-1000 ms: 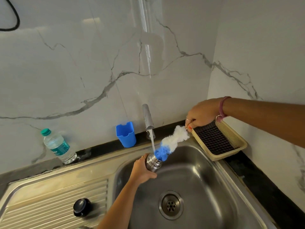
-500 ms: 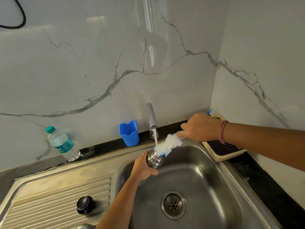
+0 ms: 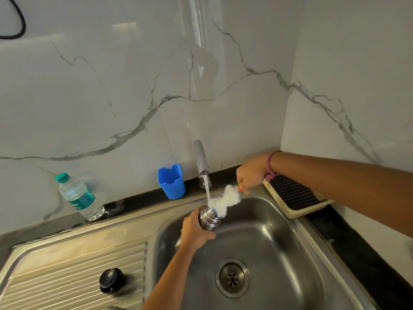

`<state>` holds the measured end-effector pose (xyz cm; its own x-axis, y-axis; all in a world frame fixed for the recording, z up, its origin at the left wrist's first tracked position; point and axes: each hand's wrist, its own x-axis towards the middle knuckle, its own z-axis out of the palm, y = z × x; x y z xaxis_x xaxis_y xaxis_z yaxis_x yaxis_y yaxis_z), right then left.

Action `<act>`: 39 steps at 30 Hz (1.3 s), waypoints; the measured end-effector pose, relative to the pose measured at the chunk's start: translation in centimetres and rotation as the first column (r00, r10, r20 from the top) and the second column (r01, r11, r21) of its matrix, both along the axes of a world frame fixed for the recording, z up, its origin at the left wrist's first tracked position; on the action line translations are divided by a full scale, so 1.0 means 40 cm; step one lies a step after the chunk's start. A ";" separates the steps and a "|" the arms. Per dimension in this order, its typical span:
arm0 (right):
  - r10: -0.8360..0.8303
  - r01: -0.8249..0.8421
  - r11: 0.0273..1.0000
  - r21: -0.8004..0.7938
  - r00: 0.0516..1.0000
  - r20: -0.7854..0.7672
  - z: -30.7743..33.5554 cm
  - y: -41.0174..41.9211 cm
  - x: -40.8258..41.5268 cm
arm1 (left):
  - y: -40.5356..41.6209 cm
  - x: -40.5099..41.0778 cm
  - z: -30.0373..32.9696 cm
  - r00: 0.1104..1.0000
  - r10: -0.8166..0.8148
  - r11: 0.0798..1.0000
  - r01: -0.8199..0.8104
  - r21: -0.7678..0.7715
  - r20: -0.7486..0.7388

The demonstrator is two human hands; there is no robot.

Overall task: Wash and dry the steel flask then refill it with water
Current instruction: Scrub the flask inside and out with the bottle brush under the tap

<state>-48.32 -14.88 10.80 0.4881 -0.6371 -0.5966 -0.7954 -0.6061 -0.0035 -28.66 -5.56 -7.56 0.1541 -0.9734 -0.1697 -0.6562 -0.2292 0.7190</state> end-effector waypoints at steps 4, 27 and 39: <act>0.170 -0.179 0.976 -0.120 0.982 -0.078 0.008 0.000 0.014 | 0.003 0.002 0.003 1.000 0.016 1.000 -0.016 0.002 -0.008; 0.091 -0.089 0.996 0.032 0.993 -0.078 0.015 0.007 0.058 | 0.021 0.016 0.003 0.997 0.077 0.996 -0.076 -0.035 0.017; 0.550 -0.664 0.529 -0.528 0.742 -0.382 -0.008 0.060 0.023 | 0.016 0.024 0.009 0.998 -0.023 0.998 0.026 0.053 -0.059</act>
